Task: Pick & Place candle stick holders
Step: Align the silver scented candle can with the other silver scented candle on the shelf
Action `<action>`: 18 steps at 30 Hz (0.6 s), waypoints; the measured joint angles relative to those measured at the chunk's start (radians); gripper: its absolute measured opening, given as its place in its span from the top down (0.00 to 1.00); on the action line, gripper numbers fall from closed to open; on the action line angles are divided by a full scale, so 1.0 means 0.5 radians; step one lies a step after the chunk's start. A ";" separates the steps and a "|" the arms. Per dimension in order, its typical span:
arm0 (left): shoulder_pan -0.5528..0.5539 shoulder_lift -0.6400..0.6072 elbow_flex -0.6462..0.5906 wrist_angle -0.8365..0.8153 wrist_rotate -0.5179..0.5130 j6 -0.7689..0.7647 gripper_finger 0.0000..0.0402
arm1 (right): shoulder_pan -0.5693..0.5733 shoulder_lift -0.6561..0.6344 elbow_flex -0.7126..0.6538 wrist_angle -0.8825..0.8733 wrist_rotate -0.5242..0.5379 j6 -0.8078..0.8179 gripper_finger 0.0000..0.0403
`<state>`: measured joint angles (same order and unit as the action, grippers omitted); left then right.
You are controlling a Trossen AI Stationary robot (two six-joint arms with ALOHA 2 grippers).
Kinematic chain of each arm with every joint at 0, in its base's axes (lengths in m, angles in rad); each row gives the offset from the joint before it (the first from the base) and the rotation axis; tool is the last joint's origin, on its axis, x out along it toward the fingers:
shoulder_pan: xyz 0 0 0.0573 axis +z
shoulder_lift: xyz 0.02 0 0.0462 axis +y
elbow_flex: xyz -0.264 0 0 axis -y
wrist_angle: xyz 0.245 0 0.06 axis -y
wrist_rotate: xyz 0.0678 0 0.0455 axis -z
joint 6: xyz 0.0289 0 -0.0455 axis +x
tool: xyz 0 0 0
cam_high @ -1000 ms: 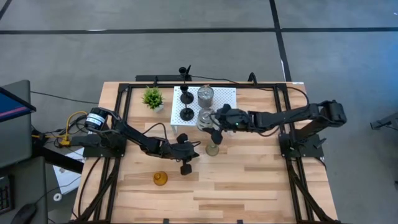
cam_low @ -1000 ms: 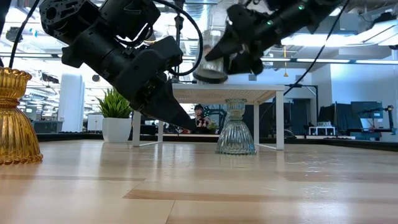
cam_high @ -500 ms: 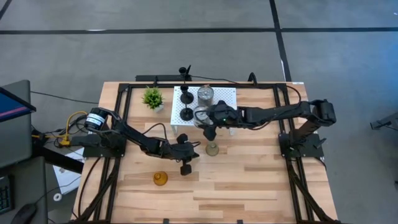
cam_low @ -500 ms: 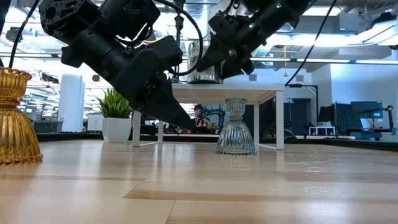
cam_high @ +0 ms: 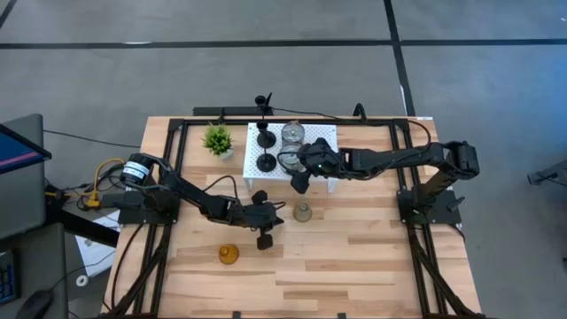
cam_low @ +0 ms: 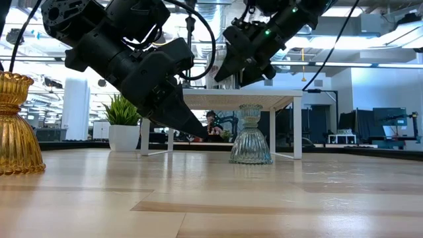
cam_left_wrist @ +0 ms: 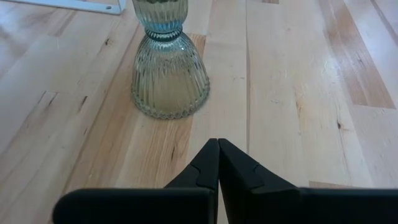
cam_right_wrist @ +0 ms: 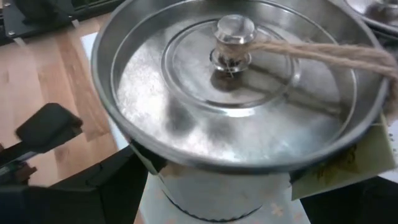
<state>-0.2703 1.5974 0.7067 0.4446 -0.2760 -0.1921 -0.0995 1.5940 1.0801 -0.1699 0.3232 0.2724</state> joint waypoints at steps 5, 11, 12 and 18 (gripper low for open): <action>0.000 0.000 0.000 0.000 0.000 0.000 0.99 | -0.036 0.000 0.000 -0.004 -0.004 -0.013 0.18; 0.000 0.000 0.000 0.000 0.001 0.000 0.99 | -0.041 0.000 0.000 -0.004 -0.065 -0.016 0.18; 0.000 0.000 0.000 0.000 0.001 0.000 0.99 | -0.036 0.000 -0.001 -0.004 -0.070 -0.016 0.18; 0.000 0.000 0.000 0.000 0.001 0.000 0.99 | -0.024 0.000 -0.001 -0.003 -0.098 -0.009 0.18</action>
<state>-0.2703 1.5974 0.7067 0.4446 -0.2756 -0.1921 -0.1116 1.5940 1.0798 -0.1715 0.2741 0.2678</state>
